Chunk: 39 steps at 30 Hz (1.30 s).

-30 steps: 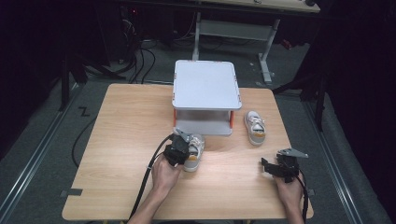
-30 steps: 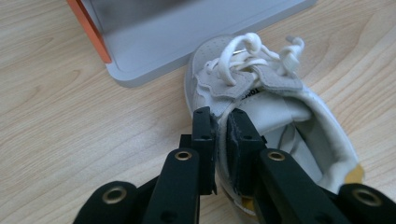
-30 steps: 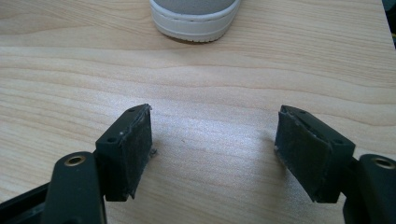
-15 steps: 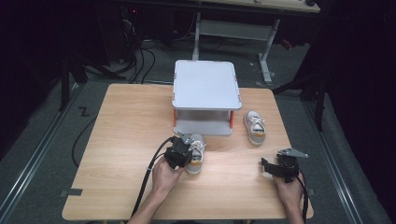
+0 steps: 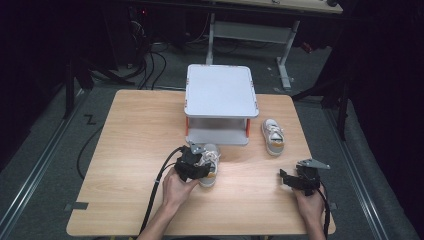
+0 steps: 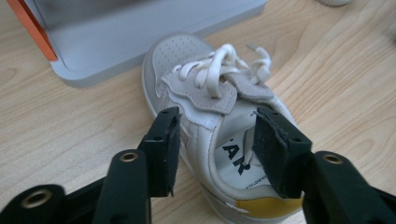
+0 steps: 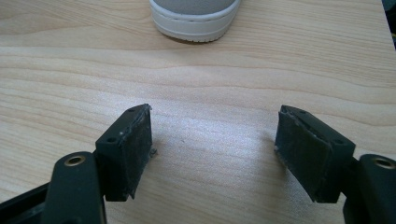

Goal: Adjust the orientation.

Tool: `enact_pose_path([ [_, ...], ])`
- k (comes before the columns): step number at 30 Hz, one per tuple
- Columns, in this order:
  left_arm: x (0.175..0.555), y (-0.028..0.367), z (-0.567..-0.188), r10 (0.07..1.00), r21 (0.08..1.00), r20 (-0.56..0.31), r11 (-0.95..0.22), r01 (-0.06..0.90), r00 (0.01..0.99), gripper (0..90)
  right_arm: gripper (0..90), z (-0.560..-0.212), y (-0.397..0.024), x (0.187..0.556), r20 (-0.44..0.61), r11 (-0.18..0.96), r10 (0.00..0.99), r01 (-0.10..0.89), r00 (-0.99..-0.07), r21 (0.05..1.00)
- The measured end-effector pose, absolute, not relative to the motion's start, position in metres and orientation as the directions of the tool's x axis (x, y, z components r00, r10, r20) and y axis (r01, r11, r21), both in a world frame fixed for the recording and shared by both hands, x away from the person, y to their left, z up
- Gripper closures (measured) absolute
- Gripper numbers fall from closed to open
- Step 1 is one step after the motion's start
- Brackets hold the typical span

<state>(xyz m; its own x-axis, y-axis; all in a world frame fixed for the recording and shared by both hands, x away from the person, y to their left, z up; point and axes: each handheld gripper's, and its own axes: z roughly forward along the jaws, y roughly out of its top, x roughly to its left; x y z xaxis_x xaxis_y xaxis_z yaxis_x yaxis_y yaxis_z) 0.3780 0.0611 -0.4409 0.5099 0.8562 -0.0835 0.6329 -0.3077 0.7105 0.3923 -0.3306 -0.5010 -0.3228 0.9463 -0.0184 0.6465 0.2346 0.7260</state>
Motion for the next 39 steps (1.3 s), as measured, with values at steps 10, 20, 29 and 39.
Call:
enact_pose_path([
  [10, 0.377, 0.078, -0.430, 0.830, 0.744, -0.145, -0.267, 0.612, 0.538, 40.3, 27.4, -0.501, -0.331, 0.392, -0.018, 0.234, 0.946, 0.647, -0.323, 0.726],
  [20, 0.371, 0.103, -0.420, 0.829, 0.784, -0.165, -0.219, 0.580, 0.535, 35.3, 27.4, -0.501, -0.331, 0.392, -0.018, 0.234, 0.946, 0.647, -0.322, 0.726],
  [29, 0.363, 0.126, -0.415, 0.857, 0.821, -0.110, -0.207, 0.533, 0.504, 33.7, 27.4, -0.501, -0.331, 0.392, -0.018, 0.234, 0.946, 0.647, -0.323, 0.726],
  [39, 0.361, 0.152, -0.418, 0.872, 0.826, -0.109, -0.188, 0.532, 0.477, 32.4, 27.6, -0.501, -0.331, 0.392, -0.016, 0.232, 0.947, 0.648, -0.321, 0.726],
])
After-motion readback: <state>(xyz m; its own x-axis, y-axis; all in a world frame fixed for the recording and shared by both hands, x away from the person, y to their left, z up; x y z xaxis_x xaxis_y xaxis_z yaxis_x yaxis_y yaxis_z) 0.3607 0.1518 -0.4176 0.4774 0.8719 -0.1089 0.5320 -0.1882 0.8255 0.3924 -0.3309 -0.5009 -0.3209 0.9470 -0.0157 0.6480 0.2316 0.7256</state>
